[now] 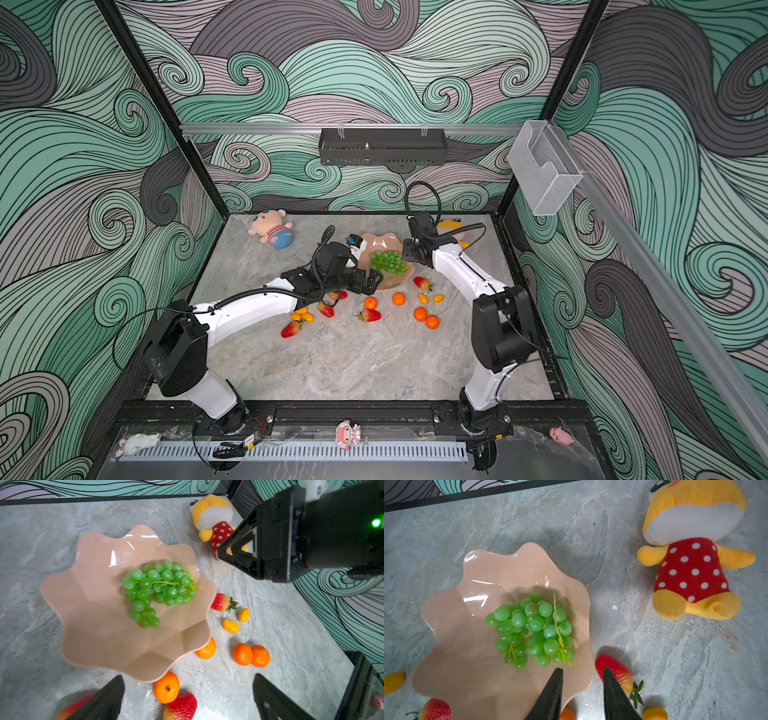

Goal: Place and organize the fake fruits in the fruit bowl
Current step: 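Move the right gripper to the red-and-yellow strawberry beside the bowl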

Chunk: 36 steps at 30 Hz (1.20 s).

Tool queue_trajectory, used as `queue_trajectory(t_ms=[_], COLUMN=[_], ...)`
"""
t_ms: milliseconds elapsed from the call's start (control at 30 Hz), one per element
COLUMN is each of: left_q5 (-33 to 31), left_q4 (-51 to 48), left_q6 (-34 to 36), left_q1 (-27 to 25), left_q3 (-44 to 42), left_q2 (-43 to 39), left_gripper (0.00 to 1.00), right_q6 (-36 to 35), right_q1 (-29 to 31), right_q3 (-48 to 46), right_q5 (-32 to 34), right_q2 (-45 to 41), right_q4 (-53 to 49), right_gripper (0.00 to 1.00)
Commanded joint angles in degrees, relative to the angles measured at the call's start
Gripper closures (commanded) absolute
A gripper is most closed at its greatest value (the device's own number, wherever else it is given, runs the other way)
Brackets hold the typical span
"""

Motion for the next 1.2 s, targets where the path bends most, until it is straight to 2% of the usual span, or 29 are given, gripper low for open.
queue_trajectory(t_ms=[0,167,367,467,900,1167], left_q5=[0.4,1.5,7.2,9.0,8.9,14.0], left_q4=[1.2,4.6,4.0,3.8,0.6,-0.2], left_q6=[2.1,1.5,3.1,4.0,1.8,-0.7], left_q1=[-4.2,-7.1,-7.0,-6.9,-6.2,-3.9], left_q3=[0.4,-1.7,-0.9,-0.9,1.5,3.0], left_q2=[-0.5,-0.2,0.6,0.7,2.5,4.4], left_gripper=[0.02,0.01,0.01,0.01,0.01,0.02], right_q6=[0.8,0.0,-2.4,-3.1,-7.5,-8.3], right_q1=[-2.8,-7.6,-13.6,-15.3,-16.3,-17.0], right_q3=[-4.9,-10.4,-12.5,-12.2,-9.8,-8.0], right_q5=[-5.5,-12.9,-21.6,-23.1,-26.1,-30.0], right_q2=[-3.0,-5.4,-4.8,-4.3,0.3,4.2], right_q4=[-0.9,-0.9,-0.6,-0.9,-3.9,-4.3], right_gripper=[0.69,0.69,0.69,0.69,0.67,0.64])
